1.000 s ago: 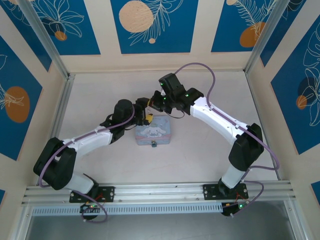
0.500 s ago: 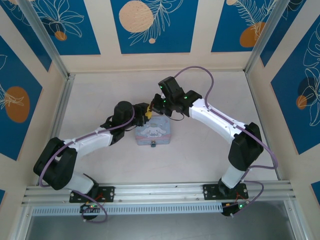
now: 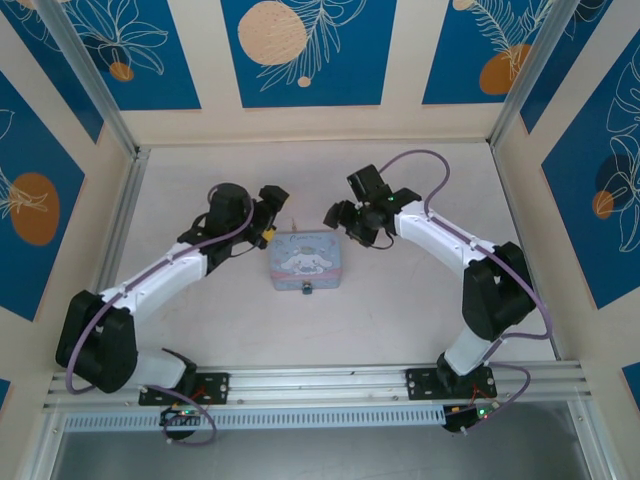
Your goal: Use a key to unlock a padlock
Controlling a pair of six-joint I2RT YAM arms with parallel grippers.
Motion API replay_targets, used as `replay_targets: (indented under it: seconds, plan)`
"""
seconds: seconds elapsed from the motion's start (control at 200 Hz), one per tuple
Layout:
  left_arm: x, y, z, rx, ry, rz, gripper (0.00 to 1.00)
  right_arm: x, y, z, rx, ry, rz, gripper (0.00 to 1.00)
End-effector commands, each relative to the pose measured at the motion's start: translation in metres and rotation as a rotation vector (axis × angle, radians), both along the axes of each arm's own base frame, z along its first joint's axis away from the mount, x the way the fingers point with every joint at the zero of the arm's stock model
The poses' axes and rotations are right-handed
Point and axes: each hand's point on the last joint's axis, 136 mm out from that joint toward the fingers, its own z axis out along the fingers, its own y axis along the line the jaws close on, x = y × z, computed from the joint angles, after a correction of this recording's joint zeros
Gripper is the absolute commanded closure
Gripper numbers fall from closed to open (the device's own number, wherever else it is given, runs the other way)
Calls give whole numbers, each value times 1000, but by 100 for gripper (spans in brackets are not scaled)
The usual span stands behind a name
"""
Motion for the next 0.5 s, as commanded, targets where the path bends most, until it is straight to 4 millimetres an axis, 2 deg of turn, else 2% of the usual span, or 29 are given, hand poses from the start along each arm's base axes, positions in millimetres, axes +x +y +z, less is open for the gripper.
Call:
replay_targets:
  seconds: [0.0, 0.105, 0.18, 0.32, 0.41, 0.46, 0.495]
  plan:
    - [-9, 10, -2, 118, 5, -99, 0, -17, 0, -10, 16, 33, 35, 28]
    - [-7, 12, 3, 182, -2, -140, 0, -24, 15, -23, 47, 73, 69, 29]
    - [-5, 11, 8, 200, -11, -159, 0, -25, 31, -23, 79, 82, 88, 29]
    - [-2, 10, 12, 209, -20, -168, 0, -26, 85, -16, 199, 101, 163, 32]
    - [-1, 10, 12, 212, -19, -165, 0, -19, 122, -4, 266, 90, 224, 32]
    - [-1, 12, 10, 217, -15, -163, 0, -15, 137, 0, 286, 83, 259, 32]
    - [-1, 14, 10, 220, -15, -159, 0, -12, 141, 1, 270, 77, 266, 32]
